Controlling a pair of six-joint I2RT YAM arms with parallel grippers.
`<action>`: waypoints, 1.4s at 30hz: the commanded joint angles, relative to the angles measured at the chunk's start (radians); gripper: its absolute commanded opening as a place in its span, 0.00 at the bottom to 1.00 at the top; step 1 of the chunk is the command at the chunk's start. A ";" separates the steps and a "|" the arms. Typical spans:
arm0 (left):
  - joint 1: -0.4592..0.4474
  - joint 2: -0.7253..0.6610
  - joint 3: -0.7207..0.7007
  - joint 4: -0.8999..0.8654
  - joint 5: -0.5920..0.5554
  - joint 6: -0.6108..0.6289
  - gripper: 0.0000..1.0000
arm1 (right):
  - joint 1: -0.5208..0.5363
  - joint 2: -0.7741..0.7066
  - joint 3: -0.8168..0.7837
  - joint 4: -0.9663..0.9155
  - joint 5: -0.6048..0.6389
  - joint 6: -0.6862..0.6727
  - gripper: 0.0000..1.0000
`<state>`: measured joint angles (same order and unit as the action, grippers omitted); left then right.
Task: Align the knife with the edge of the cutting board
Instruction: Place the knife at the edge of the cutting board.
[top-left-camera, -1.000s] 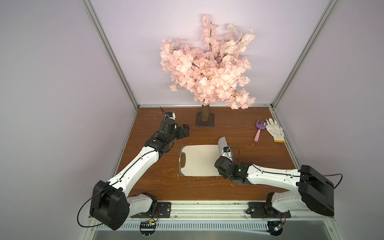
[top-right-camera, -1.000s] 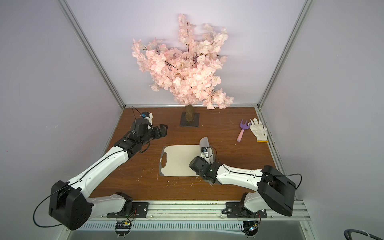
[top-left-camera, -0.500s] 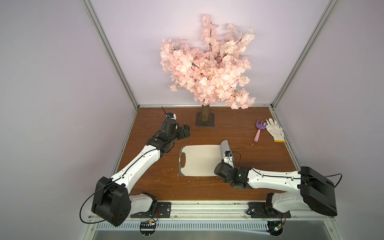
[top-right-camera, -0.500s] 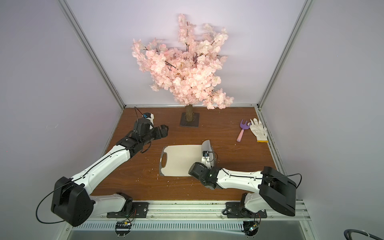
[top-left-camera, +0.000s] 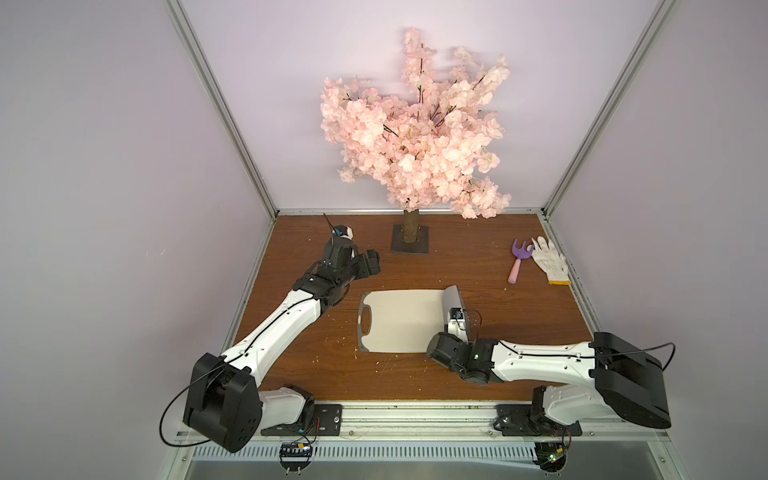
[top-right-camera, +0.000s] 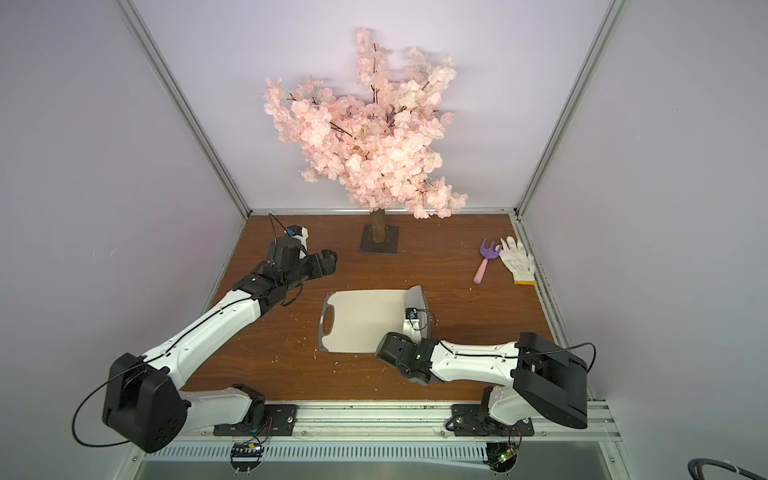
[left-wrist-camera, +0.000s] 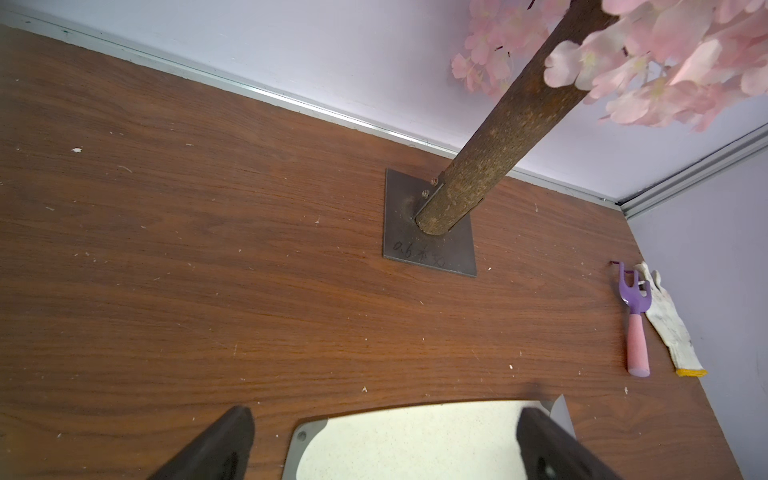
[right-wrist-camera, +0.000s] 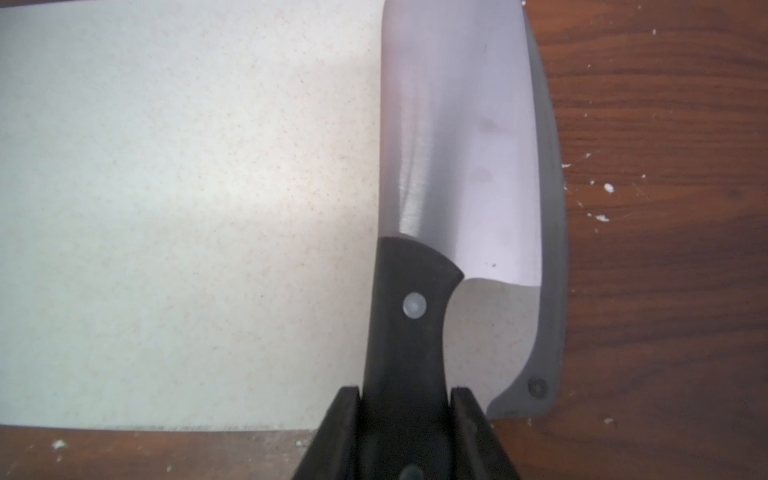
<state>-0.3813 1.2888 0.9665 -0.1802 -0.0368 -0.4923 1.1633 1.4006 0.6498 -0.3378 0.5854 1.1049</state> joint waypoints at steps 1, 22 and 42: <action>0.011 0.014 0.020 -0.008 0.007 0.000 1.00 | 0.007 -0.007 -0.002 0.009 0.050 0.022 0.10; 0.010 0.021 0.022 -0.012 0.010 0.000 1.00 | 0.073 0.012 -0.009 -0.005 0.018 0.049 0.60; 0.010 0.021 0.024 -0.012 0.008 0.002 1.00 | 0.143 0.051 -0.063 0.015 0.024 0.130 0.48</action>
<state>-0.3813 1.3045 0.9665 -0.1810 -0.0296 -0.4923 1.2972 1.4345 0.5888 -0.3233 0.5930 1.2118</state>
